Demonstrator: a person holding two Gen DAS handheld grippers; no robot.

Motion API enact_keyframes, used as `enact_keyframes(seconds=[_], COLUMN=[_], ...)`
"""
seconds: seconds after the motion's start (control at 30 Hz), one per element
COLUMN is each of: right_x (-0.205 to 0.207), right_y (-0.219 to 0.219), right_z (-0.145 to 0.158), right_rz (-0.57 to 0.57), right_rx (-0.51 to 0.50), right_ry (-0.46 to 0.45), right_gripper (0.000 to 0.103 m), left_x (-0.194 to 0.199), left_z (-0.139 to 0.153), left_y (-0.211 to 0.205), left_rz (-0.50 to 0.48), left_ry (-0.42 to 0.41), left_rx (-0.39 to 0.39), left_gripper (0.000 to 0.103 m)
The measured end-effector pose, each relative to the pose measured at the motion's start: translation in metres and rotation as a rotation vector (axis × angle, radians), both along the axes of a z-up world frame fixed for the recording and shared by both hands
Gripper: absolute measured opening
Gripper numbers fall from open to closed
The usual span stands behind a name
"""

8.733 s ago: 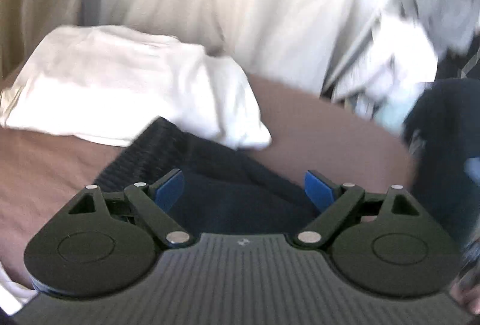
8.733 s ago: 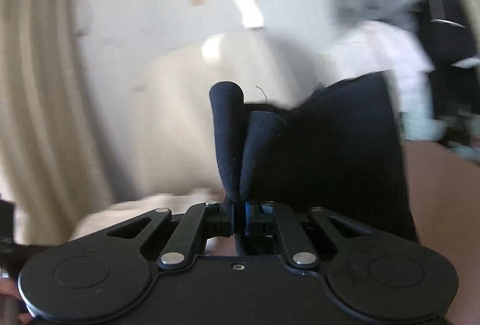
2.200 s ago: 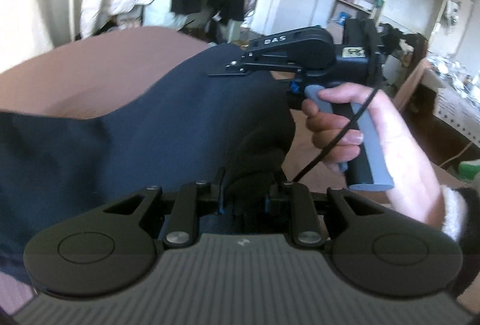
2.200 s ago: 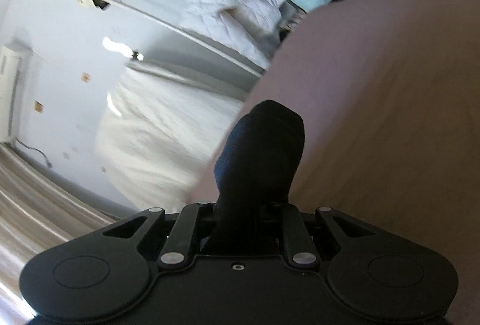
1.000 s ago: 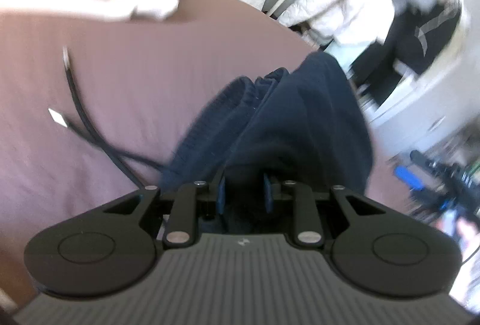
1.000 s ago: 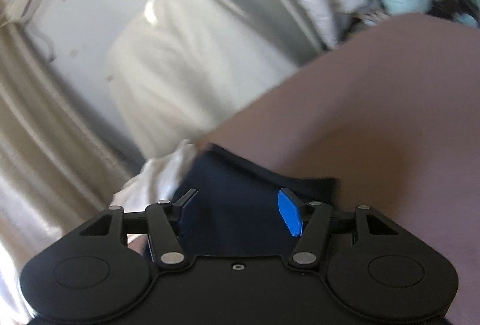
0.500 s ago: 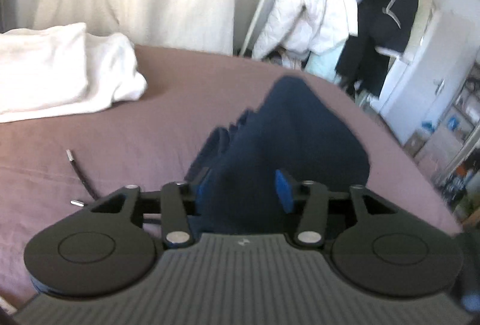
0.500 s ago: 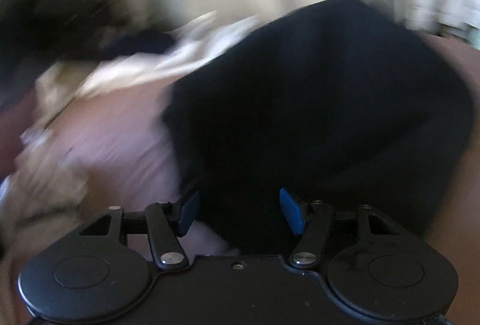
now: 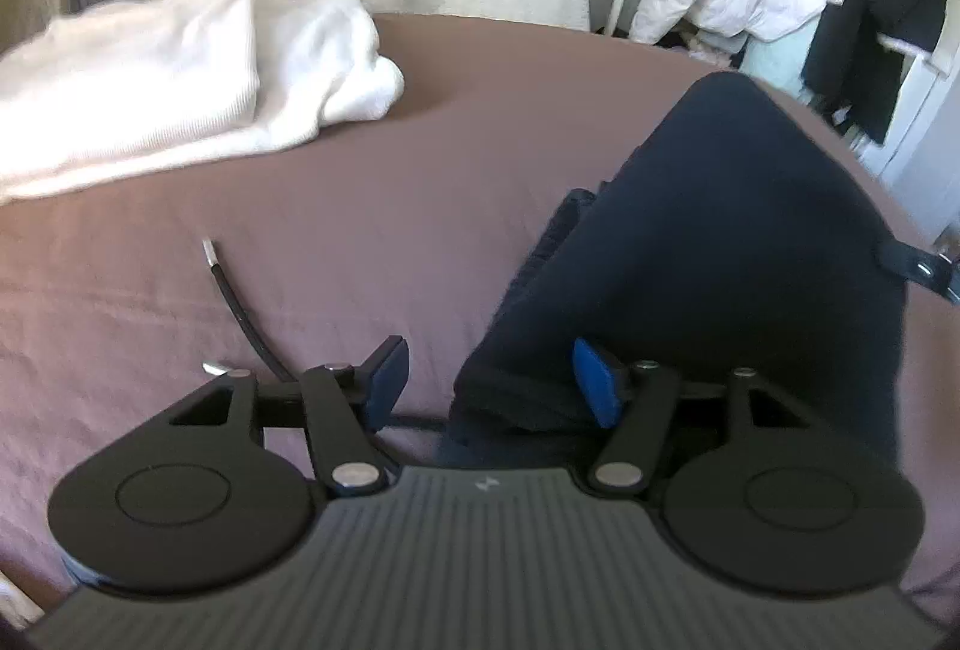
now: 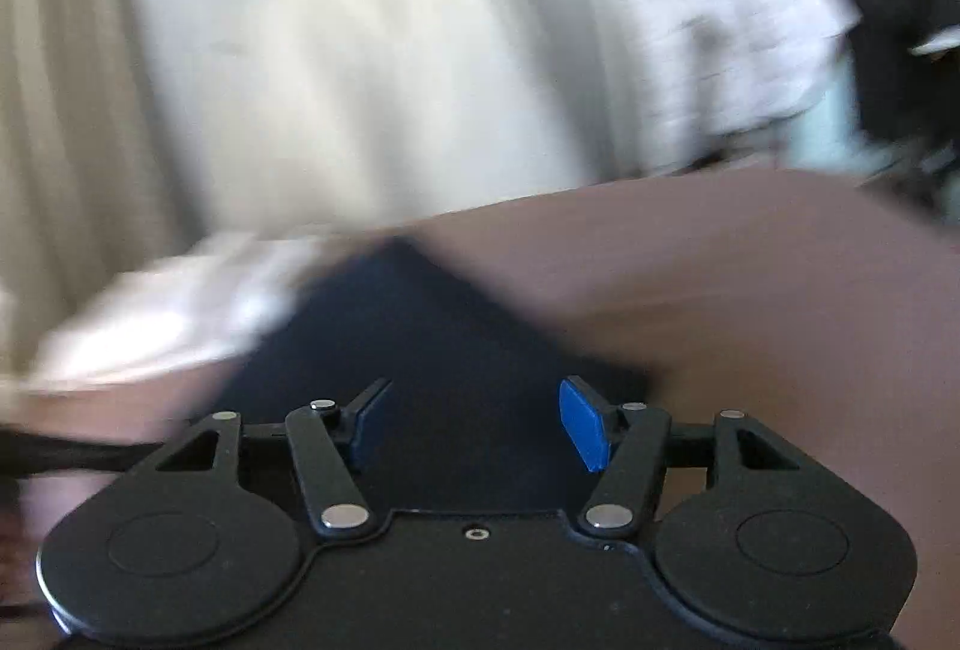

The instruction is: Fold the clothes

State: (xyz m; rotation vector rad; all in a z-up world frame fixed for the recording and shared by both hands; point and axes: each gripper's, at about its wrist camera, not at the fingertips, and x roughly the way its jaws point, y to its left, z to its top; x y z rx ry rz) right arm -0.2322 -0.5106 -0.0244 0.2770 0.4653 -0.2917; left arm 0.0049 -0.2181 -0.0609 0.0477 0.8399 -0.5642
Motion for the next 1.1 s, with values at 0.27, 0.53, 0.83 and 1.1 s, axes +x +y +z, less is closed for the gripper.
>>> enact_keyframes(seconds=[0.27,0.53,0.83,1.1], right_x=[0.042,0.018,-0.02,-0.031], right_y=[-0.068,-0.072,-0.053,-0.034], right_z=[-0.077,-0.055,-0.066,-0.103], right_rz=[-0.07,-0.171,-0.108,0.008], right_rx=[0.312,0.516,0.75,0.974], right_ry=[0.078,0.0,-0.005,0.041], right_gripper=[0.072,0.077,0.084,0.089], left_x=[0.033,0.07,0.097,0.124], left_z=[-0.026,-0.013,0.013,-0.065], left_y=[0.011,0.013,-0.003,-0.007], left_rz=[0.081,0.035,-0.385,-0.361], left_ry=[0.188,0.363,0.345,0.598], left_rx=[-0.11,-0.142,-0.391,-0.326], left_gripper=[0.077,0.067,0.071,0.094])
